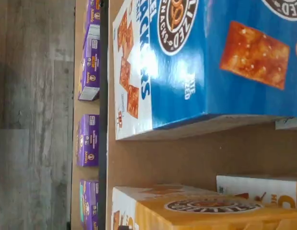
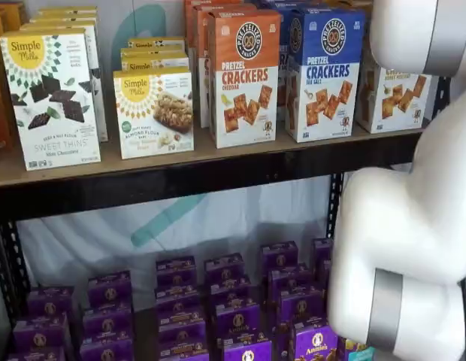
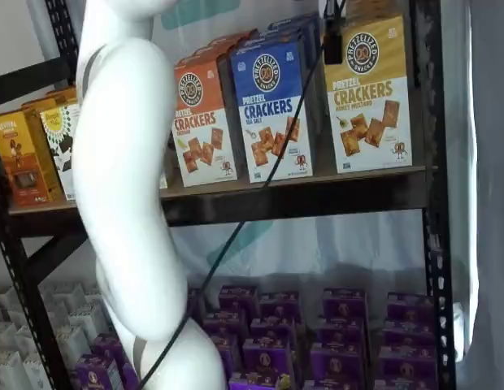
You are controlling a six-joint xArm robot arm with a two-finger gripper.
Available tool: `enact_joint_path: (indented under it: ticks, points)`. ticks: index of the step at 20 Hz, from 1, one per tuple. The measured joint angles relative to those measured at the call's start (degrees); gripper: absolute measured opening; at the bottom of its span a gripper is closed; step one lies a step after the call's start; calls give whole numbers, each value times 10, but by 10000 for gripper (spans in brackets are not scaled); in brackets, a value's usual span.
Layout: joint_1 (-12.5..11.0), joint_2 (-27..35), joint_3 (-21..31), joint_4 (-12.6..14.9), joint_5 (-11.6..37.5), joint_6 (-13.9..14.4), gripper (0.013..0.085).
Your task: Retrieve the yellow and white box located on the top shelf, the sixth one from the left
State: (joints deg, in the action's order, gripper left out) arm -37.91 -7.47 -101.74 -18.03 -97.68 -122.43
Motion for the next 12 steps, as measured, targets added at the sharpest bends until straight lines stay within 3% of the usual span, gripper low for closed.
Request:
enact_joint_path:
  ticks: [8,12]
  points:
    - [18,5,-7,47,-10,2,850]
    - [18,3,-1,53,-2,-2,850]
